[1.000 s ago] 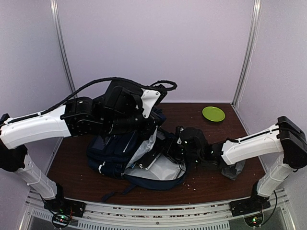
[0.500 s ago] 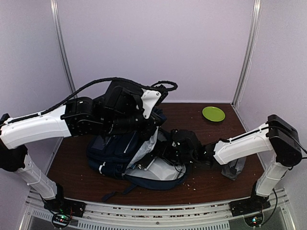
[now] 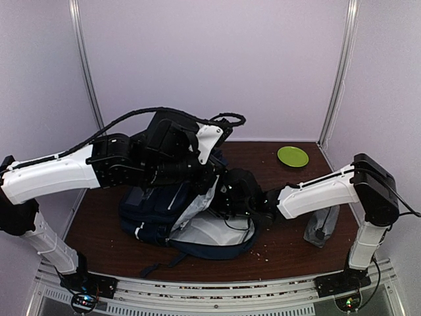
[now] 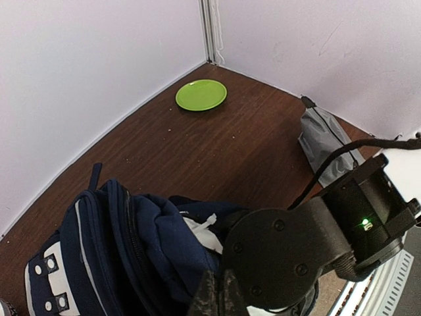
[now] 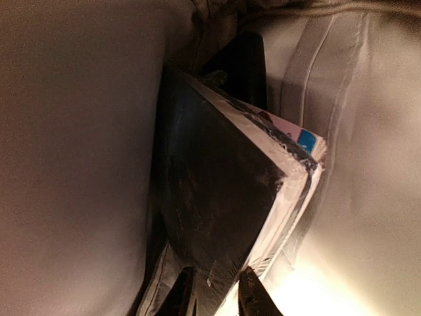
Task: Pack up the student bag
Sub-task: Place the book in the student bag, then pick up the stationery from the center of the board.
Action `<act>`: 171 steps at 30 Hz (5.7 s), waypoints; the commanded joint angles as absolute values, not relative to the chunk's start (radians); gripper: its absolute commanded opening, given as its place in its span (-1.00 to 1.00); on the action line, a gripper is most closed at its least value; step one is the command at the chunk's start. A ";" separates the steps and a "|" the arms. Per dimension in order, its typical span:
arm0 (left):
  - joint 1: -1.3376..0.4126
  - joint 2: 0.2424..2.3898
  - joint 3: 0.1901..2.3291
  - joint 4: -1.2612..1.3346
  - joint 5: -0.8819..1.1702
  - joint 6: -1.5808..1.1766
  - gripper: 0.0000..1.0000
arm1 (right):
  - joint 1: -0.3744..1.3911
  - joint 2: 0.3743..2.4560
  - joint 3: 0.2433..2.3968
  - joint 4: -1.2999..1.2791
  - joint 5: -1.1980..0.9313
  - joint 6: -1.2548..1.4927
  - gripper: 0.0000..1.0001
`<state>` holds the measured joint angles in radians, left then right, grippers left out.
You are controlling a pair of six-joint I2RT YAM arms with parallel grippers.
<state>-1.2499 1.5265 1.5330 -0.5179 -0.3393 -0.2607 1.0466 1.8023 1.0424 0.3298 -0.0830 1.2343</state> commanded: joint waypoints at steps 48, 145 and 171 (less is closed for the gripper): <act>-1.254 1.553 1.415 -0.259 -0.489 -0.221 -1.00 | 1.004 0.977 0.717 -0.384 0.338 0.814 0.19; -1.057 1.493 1.106 -0.175 -0.300 -0.389 -1.00 | 0.616 0.889 0.550 -0.449 -0.029 0.941 -1.00; -1.070 1.462 1.081 -0.172 -0.310 -0.402 -1.00 | 0.672 1.176 0.818 -0.863 0.245 0.724 0.38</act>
<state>-1.0763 1.4925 1.1030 -0.1280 -0.2726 -0.3958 0.6674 1.1591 0.8295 -0.8272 0.1539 0.7391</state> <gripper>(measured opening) 0.014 0.688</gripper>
